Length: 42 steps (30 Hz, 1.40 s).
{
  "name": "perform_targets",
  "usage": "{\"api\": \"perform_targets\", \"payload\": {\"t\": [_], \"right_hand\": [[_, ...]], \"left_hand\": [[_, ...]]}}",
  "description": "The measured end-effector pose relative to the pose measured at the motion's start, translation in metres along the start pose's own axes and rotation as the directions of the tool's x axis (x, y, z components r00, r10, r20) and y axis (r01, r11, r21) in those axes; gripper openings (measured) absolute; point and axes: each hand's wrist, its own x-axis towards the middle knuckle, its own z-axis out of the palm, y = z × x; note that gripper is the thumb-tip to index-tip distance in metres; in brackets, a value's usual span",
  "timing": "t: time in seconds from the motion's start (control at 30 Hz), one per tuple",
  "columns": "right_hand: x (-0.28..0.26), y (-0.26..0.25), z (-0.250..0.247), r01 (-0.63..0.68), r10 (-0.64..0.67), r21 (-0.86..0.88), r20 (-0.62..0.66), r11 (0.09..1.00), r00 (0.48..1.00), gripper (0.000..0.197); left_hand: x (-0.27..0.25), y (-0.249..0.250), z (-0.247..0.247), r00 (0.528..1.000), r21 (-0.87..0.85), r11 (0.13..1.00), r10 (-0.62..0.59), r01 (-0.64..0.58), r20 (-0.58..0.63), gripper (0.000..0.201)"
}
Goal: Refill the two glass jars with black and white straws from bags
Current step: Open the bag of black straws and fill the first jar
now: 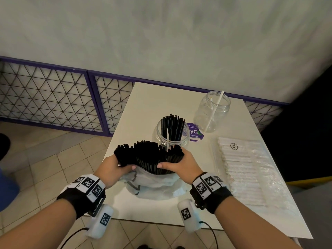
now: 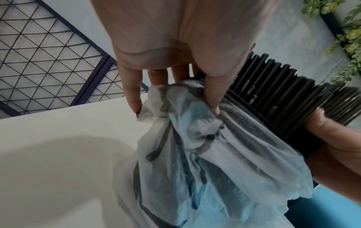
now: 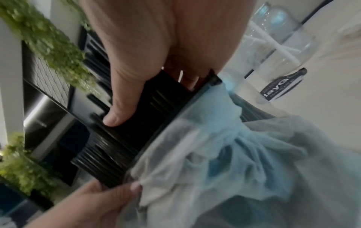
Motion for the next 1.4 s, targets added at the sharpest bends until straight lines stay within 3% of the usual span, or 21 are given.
{"api": "perform_targets", "payload": {"t": [0.07,0.2,0.4,0.6,0.73,0.83,0.97,1.13,1.27,1.4], "right_hand": [[-0.001,-0.01,-0.006,0.033,-0.033,-0.01,0.019,0.999,0.999,0.027],[-0.004,-0.035,-0.016,0.118,-0.117,0.024,-0.019,0.993,0.993,0.019],[-0.006,-0.066,-0.03,0.201,-0.195,0.047,-0.101,0.978,0.976,0.025],[-0.006,-0.1,-0.051,0.282,-0.258,0.171,-0.151,0.944,0.954,0.012],[0.0,-0.122,-0.07,0.351,-0.292,0.338,-0.213,0.873,0.932,0.02],[0.015,-0.131,-0.077,0.408,-0.303,0.336,-0.324,0.849,0.896,0.021],[0.054,-0.113,-0.07,0.336,-0.22,0.252,-0.396,0.907,0.892,0.02],[0.091,-0.072,-0.045,0.12,-0.024,0.268,-0.336,0.956,0.942,0.01],[0.104,-0.049,-0.037,0.012,0.004,0.055,-0.279,0.998,0.96,0.05],[0.104,-0.031,-0.044,0.002,-0.06,-0.208,-0.274,0.978,0.96,0.056]], "left_hand": [[0.0,0.004,0.0,1.0,-0.013,1.0,-0.004,0.004,0.003,0.04],[0.002,0.003,0.0,1.0,-0.043,0.999,0.013,-0.013,-0.003,0.049],[0.004,-0.003,-0.002,0.999,-0.058,0.998,0.019,-0.017,0.031,0.063],[0.005,-0.003,-0.003,1.0,-0.041,0.999,0.023,-0.023,0.015,0.049],[0.007,-0.005,-0.004,0.999,-0.036,0.999,0.023,-0.022,0.029,0.052],[0.007,-0.006,-0.005,0.999,-0.043,0.999,0.024,-0.023,0.029,0.055],[0.007,-0.01,-0.005,0.999,-0.048,0.999,0.019,-0.018,0.028,0.053],[0.007,-0.013,-0.005,1.0,-0.033,0.999,0.019,-0.018,0.024,0.054],[0.009,-0.014,-0.005,0.999,-0.007,1.0,0.007,-0.007,0.031,0.057],[0.009,-0.013,-0.006,0.999,-0.006,1.0,-0.003,0.003,0.036,0.06]]}}
